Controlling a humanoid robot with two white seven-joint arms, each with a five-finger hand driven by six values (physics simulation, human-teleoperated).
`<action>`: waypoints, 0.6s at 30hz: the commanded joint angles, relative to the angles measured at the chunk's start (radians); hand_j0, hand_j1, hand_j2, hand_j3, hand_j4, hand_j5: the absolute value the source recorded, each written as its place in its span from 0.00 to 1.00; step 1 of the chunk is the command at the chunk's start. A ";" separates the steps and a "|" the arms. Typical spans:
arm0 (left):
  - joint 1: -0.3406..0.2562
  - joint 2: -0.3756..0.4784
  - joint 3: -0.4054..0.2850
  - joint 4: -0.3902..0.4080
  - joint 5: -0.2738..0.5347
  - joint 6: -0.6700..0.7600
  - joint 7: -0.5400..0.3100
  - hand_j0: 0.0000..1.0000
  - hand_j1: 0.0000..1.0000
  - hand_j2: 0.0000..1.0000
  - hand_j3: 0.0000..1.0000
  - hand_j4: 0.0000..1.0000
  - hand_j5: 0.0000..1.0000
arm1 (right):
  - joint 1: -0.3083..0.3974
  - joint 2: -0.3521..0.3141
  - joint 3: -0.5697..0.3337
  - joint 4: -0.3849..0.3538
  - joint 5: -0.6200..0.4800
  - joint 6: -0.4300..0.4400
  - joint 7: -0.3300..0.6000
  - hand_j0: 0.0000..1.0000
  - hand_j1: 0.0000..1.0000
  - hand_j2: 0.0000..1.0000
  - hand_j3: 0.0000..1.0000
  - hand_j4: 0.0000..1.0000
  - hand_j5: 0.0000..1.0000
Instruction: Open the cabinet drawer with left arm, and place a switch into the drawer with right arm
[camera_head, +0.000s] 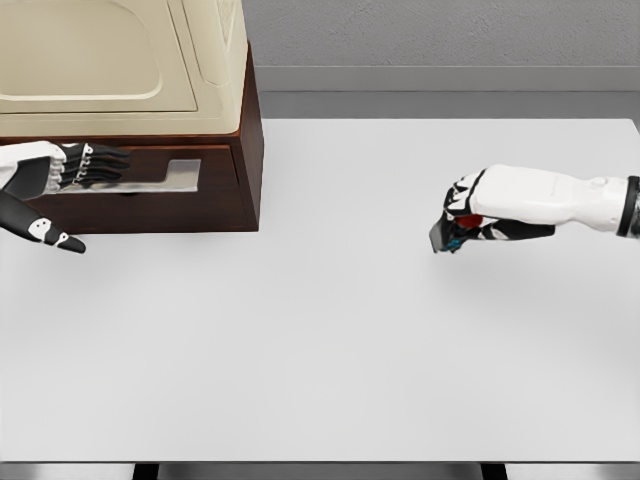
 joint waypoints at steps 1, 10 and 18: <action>0.000 0.000 -0.001 -0.007 -0.008 0.002 -0.002 1.00 1.00 1.00 1.00 1.00 1.00 | -0.002 0.005 0.024 0.001 -0.006 0.003 0.000 0.45 0.45 0.45 0.45 0.45 0.45; 0.006 0.045 -0.001 -0.057 0.020 0.003 -0.002 1.00 1.00 1.00 1.00 1.00 1.00 | -0.044 0.018 0.042 -0.001 -0.006 0.003 0.000 0.45 0.45 0.45 0.45 0.45 0.45; 0.014 0.091 -0.004 -0.068 0.061 0.005 -0.002 1.00 1.00 1.00 1.00 1.00 1.00 | -0.114 0.054 0.107 -0.001 -0.006 0.003 0.000 0.45 0.45 0.45 0.45 0.45 0.45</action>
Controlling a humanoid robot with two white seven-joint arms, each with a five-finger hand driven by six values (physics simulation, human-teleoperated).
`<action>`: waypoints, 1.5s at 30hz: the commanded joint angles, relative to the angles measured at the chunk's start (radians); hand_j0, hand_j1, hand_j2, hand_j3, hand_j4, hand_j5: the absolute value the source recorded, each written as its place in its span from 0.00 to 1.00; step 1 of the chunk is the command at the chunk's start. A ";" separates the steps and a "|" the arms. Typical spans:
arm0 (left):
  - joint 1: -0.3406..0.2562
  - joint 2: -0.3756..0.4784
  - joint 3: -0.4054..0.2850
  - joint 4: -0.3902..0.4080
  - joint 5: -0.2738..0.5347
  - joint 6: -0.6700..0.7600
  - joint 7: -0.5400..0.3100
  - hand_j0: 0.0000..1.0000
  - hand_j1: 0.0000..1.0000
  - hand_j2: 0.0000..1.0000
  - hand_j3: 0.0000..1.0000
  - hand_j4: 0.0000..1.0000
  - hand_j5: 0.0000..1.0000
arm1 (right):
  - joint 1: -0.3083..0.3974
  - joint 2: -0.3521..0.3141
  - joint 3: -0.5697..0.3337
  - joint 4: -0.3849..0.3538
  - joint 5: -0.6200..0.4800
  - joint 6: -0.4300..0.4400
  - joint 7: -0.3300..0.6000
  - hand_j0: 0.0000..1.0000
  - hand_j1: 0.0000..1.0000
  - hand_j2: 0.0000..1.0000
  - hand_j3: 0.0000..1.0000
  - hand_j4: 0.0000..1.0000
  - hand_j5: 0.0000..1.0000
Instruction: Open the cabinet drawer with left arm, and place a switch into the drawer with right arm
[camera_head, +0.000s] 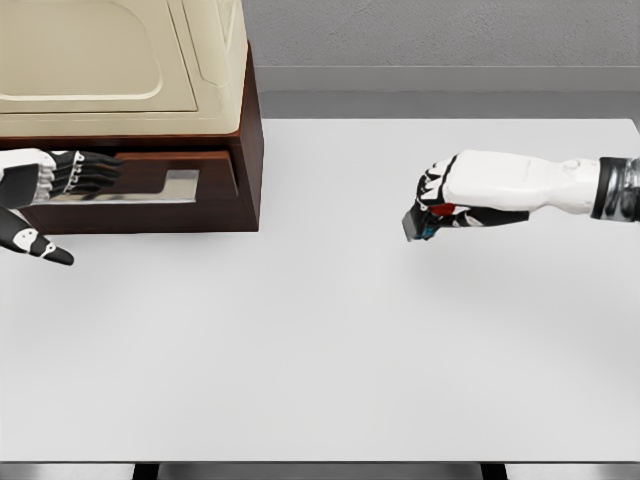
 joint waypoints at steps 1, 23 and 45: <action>0.000 0.011 -0.005 -0.001 -0.013 0.001 0.000 1.00 1.00 1.00 1.00 1.00 1.00 | -0.002 0.008 0.019 -0.001 -0.006 0.003 -0.001 0.45 0.45 0.45 0.45 0.45 0.45; 0.020 0.061 -0.004 -0.010 0.159 0.007 0.000 1.00 1.00 1.00 1.00 1.00 1.00 | -0.137 0.083 0.137 0.030 -0.001 0.003 -0.001 0.45 0.45 0.45 0.45 0.45 0.45; 0.083 0.086 -0.007 -0.010 0.200 0.007 0.000 1.00 1.00 1.00 1.00 1.00 1.00 | -0.265 0.158 0.228 0.036 0.000 0.003 -0.001 0.45 0.45 0.45 0.45 0.45 0.45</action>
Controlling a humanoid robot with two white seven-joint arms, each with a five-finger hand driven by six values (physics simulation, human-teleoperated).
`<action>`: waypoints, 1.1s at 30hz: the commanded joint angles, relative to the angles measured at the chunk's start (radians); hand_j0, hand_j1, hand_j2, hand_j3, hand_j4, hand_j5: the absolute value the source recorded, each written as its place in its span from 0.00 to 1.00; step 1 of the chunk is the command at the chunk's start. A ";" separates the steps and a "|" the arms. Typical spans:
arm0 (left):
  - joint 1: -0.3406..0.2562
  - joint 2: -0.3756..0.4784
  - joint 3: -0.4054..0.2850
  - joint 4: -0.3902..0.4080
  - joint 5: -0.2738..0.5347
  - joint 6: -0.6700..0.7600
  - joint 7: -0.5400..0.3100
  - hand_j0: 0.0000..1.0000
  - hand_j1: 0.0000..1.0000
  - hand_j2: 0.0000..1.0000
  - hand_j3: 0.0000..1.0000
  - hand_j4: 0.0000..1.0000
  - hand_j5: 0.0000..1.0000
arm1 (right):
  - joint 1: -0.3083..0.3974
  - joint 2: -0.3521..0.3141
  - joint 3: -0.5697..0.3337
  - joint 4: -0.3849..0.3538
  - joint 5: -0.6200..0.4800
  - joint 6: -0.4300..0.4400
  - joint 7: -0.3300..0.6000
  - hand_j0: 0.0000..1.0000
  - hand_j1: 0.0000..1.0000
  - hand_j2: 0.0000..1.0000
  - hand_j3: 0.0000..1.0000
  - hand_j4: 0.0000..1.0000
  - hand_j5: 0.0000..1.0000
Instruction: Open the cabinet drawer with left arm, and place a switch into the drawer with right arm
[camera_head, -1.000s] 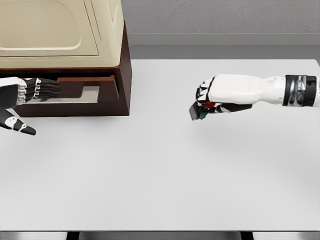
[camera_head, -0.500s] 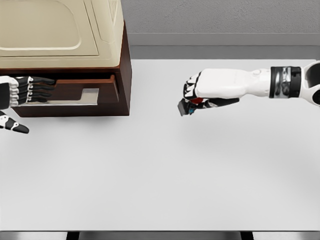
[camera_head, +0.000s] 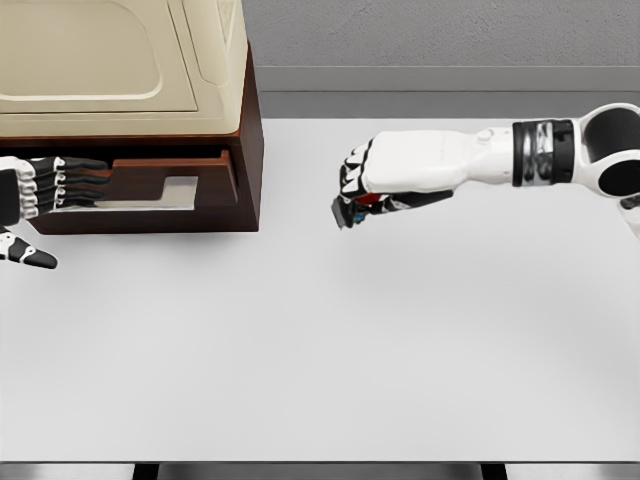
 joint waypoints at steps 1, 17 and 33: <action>0.000 0.012 -0.023 0.000 -0.057 0.002 -0.002 1.00 1.00 1.00 1.00 1.00 1.00 | 0.000 0.004 0.003 -0.001 -0.006 0.003 -0.001 0.45 0.45 0.45 0.45 0.45 0.45; 0.008 0.062 -0.020 0.002 -0.028 0.064 -0.002 1.00 1.00 1.00 1.00 1.00 1.00 | -0.048 0.041 0.030 -0.002 -0.006 0.003 -0.001 0.45 0.45 0.45 0.45 0.45 0.45; -0.009 0.058 0.009 0.000 -0.025 0.064 -0.002 1.00 1.00 1.00 1.00 1.00 1.00 | -0.118 0.073 0.059 -0.011 -0.006 0.003 -0.001 0.45 0.45 0.45 0.45 0.45 0.45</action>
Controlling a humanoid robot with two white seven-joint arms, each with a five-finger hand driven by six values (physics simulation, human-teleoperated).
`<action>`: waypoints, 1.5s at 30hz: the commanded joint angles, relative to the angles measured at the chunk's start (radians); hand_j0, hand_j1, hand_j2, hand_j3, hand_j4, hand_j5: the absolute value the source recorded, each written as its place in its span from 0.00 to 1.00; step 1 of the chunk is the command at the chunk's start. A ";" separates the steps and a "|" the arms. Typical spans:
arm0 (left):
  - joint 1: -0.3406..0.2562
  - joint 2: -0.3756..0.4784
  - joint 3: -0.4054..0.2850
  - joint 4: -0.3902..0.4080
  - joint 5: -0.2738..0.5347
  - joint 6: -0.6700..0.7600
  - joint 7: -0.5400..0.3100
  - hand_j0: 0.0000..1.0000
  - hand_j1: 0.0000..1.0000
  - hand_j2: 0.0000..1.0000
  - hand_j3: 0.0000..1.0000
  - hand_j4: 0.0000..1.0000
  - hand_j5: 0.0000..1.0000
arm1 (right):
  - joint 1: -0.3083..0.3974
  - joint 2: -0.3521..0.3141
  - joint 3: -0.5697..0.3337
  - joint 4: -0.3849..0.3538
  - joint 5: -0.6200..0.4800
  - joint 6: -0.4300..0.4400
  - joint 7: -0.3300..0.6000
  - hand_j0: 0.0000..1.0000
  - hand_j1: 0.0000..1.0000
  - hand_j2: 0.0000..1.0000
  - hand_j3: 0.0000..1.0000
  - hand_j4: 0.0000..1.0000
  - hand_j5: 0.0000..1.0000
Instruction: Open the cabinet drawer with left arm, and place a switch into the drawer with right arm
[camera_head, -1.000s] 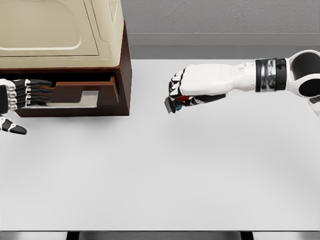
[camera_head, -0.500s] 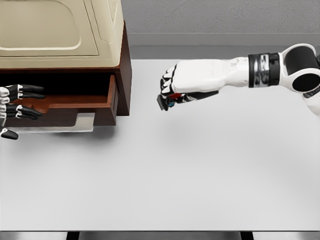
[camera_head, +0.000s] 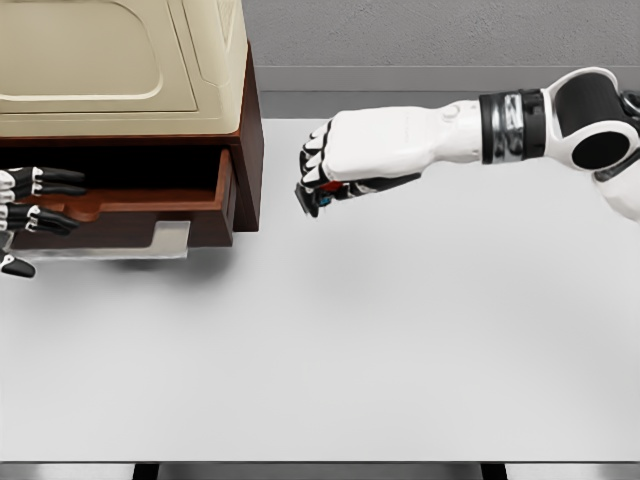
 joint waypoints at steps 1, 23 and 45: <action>0.000 0.003 0.011 0.000 0.011 -0.004 0.003 1.00 1.00 1.00 1.00 1.00 1.00 | -0.002 0.003 0.002 0.000 -0.005 0.003 -0.001 0.45 0.45 0.45 0.45 0.45 0.45; -0.020 -0.011 0.013 0.000 0.022 -0.004 0.003 1.00 1.00 1.00 1.00 1.00 1.00 | -0.103 0.047 0.050 -0.022 -0.008 0.003 -0.001 0.45 0.45 0.45 0.45 0.45 0.45; -0.023 -0.050 0.013 0.000 0.023 -0.004 0.003 0.94 0.94 0.94 0.94 0.94 0.94 | -0.138 0.055 0.057 -0.030 -0.019 0.003 -0.001 0.45 0.45 0.45 0.45 0.45 0.45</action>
